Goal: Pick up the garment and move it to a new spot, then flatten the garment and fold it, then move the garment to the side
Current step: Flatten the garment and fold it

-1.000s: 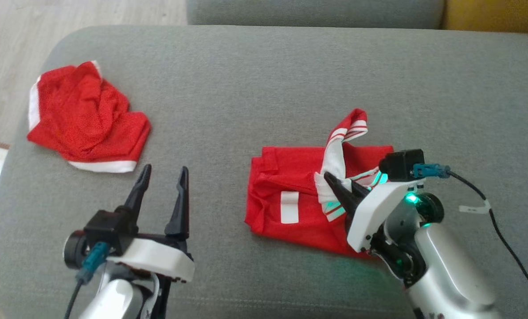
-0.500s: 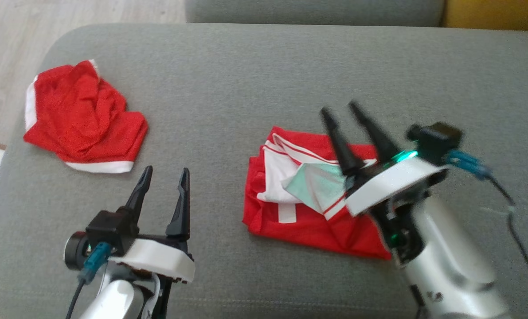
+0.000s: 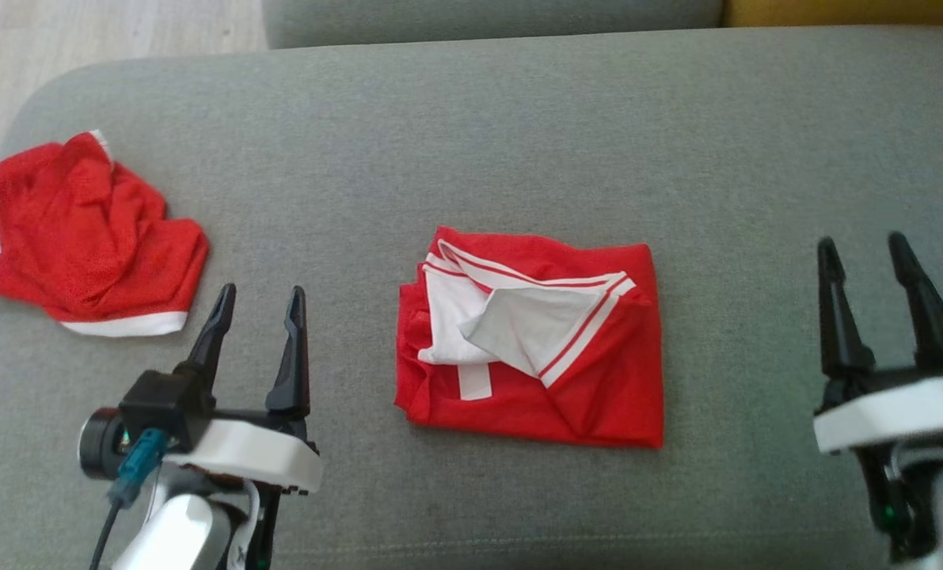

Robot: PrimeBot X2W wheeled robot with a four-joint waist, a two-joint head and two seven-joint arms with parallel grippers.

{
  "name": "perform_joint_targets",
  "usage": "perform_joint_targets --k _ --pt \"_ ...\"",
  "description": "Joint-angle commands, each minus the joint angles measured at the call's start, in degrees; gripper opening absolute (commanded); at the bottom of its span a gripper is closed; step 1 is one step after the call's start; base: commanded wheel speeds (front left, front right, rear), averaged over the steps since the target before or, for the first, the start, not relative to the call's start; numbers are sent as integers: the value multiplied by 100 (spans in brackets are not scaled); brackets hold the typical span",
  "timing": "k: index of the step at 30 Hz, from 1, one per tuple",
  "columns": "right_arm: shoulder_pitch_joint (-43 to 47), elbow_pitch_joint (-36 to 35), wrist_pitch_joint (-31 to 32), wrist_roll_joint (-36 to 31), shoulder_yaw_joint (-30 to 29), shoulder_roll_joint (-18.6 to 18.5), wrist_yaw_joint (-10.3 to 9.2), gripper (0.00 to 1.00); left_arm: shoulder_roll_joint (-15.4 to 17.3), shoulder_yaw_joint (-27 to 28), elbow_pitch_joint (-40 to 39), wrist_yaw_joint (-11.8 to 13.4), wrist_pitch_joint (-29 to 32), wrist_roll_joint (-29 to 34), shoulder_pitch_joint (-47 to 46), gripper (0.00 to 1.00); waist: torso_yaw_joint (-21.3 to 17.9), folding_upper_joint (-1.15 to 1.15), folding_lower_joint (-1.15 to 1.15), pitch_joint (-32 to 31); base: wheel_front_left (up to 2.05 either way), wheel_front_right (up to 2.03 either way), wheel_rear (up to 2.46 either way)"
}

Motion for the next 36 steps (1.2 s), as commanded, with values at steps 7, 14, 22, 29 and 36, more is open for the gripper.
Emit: perform_joint_targets --k 7,14,22,29,36 --pt "389 -652 180 -29 37 204 -4 100 242 319 -211 57 -30 59 -123 100 -92 0 0 20 0 0 0" --pt "528 -763 293 20 74 306 -4 100 267 322 -244 102 -38 74 -93 100 -110 0 0 16 0 0 0" --pt "525 -746 417 63 95 304 -4 100 270 287 -268 102 -40 85 -143 100 -72 0 0 72 0 0 0" --pt "128 -120 658 150 360 130 -4 0 223 223 -247 34 -49 122 -356 100 82 0 0 273 0 0 0" --pt "-493 1264 714 338 840 20 -4 0 91 147 -141 -61 -81 148 -534 100 356 0 0 409 0 0 0"
